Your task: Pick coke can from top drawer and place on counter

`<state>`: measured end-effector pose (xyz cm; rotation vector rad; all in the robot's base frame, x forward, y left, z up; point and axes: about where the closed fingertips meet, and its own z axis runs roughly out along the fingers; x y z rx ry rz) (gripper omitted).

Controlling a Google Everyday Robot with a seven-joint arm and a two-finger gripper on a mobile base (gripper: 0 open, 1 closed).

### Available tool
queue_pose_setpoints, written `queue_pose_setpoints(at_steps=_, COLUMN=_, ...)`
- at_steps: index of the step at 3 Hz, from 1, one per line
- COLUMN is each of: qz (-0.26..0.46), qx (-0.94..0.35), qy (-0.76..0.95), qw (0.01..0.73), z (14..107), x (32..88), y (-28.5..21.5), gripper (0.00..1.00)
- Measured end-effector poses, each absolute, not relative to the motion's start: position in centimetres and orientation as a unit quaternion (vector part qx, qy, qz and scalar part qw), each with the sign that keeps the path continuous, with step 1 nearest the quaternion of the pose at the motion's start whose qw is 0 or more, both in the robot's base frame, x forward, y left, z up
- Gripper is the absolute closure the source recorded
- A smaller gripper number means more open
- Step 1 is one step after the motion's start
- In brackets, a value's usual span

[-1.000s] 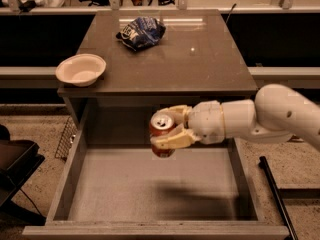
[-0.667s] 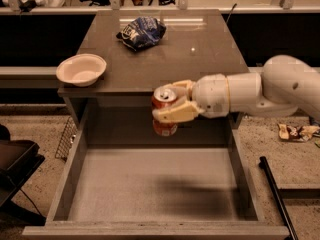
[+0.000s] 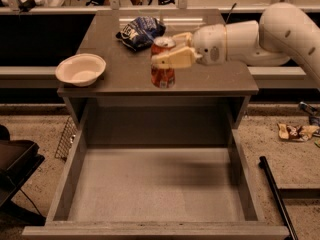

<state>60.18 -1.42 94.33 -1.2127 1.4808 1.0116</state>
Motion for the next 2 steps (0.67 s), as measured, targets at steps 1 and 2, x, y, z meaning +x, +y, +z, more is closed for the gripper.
queue_pose_setpoints(at_steps=1, qz=0.391, qx=-0.480, qy=0.603, qw=0.504, z=97.4, x=65.4, y=-2.5, gripper=1.00)
queue_pose_setpoints(at_steps=2, qz=0.357, qx=-0.457, qy=0.613, qw=0.537, z=98.4, x=69.1, y=-5.0, gripper=1.00)
